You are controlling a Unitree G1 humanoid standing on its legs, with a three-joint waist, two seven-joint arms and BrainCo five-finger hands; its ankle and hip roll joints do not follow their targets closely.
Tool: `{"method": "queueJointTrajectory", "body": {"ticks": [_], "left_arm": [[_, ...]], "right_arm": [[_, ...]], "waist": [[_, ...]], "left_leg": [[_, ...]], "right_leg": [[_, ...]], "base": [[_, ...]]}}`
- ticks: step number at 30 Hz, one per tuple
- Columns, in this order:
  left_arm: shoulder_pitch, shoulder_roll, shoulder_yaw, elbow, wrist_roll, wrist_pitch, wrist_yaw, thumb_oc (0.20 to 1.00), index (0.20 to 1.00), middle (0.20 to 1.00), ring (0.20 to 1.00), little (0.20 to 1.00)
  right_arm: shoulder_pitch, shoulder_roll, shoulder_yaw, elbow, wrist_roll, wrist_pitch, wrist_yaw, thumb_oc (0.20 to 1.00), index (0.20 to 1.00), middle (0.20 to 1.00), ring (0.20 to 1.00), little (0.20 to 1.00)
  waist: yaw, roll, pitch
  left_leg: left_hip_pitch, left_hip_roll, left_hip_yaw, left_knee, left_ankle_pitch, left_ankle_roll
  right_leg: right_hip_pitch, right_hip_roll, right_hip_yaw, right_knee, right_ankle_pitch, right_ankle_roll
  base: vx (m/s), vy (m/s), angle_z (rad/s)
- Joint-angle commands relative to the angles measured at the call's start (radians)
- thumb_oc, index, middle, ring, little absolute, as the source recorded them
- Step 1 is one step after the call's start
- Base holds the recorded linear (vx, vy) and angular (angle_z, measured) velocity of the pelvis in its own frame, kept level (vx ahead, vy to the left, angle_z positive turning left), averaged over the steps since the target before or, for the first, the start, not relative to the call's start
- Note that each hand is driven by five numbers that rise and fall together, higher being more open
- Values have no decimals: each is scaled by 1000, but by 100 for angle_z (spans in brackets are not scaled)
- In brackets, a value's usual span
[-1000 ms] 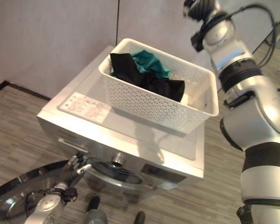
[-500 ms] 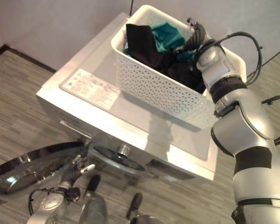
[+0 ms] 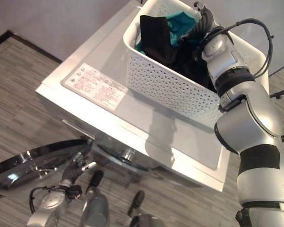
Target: Grab the laundry basket,head to the washer,open it,put in the laundry and shut it.
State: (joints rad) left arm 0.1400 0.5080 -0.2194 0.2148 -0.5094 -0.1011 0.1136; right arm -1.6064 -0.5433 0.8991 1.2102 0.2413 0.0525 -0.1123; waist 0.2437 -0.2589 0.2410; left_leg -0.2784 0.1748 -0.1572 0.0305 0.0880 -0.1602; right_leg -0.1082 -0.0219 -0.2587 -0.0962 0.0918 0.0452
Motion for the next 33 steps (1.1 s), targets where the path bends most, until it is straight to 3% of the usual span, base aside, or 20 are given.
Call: {"method": "queueJointTrajectory", "body": {"ticks": [1,7,13,15,16,19,20,26,33], "left_arm": [[-26,57,-34,-58,9,-34,8,1000,1000,1000,1000,1000],[-29,63,-40,-75,10,-29,12,1000,1000,1000,1000,1000],[-44,58,-50,-95,6,-37,23,1000,1000,1000,1000,1000],[-42,56,-51,-95,5,-37,22,1000,1000,1000,1000,1000],[-42,57,-50,-94,5,-38,24,1000,1000,1000,1000,1000],[-43,58,-47,-93,9,-37,25,1000,1000,1000,1000,1000],[-41,57,-46,-90,9,-38,25,1000,1000,1000,1000,1000],[-57,47,-50,-88,-6,-43,34,1000,1000,1000,1000,1000],[-61,44,-49,-71,-10,-46,40,1000,1000,1000,1000,1000]], "right_arm": [[19,72,60,-63,-30,10,77,1000,1000,1000,1000,1000],[88,123,64,-96,-59,12,90,1000,1000,1000,1000,1000],[108,143,38,-7,-84,27,86,1000,1000,1000,1000,1000],[111,133,28,22,-85,32,86,671,671,671,671,671],[114,125,23,34,-89,34,87,313,313,313,313,313],[120,99,20,41,-87,35,92,253,253,253,253,253],[120,84,16,44,-72,37,94,200,200,200,200,200],[113,75,13,53,-45,33,86,200,200,200,200,200],[110,74,17,3,-39,28,78,200,200,200,200,200]], "waist": [[29,-31,30],[24,-60,30],[50,-57,60],[62,-52,71],[66,-48,75],[74,-39,81],[77,-33,86],[68,-16,91],[51,-19,82]], "left_leg": [[87,15,-32,-91,-69,82],[115,30,-23,-92,-83,87],[83,18,-43,-81,-80,90],[68,13,-51,-80,-75,90],[58,11,-55,-80,-71,89],[44,5,-62,-83,-63,88],[40,3,-64,-91,-55,87],[26,-4,-64,-108,-41,83],[38,0,-53,-108,-47,84]], "right_leg": [[68,-98,51,9,-75,92],[74,-89,74,9,-64,92],[64,-88,57,9,-69,90],[55,-88,52,9,-69,91],[49,-89,50,9,-68,92],[38,-90,46,9,-68,92],[32,-90,44,9,-68,92],[11,-93,46,9,-65,93],[13,-94,58,9,-63,94]], "base": [[20,-8,-4],[20,-15,-16],[-4,-9,2],[-27,-14,5],[-29,-10,10],[-22,5,20],[-30,12,8],[-28,10,4],[2,-1,-2]]}}
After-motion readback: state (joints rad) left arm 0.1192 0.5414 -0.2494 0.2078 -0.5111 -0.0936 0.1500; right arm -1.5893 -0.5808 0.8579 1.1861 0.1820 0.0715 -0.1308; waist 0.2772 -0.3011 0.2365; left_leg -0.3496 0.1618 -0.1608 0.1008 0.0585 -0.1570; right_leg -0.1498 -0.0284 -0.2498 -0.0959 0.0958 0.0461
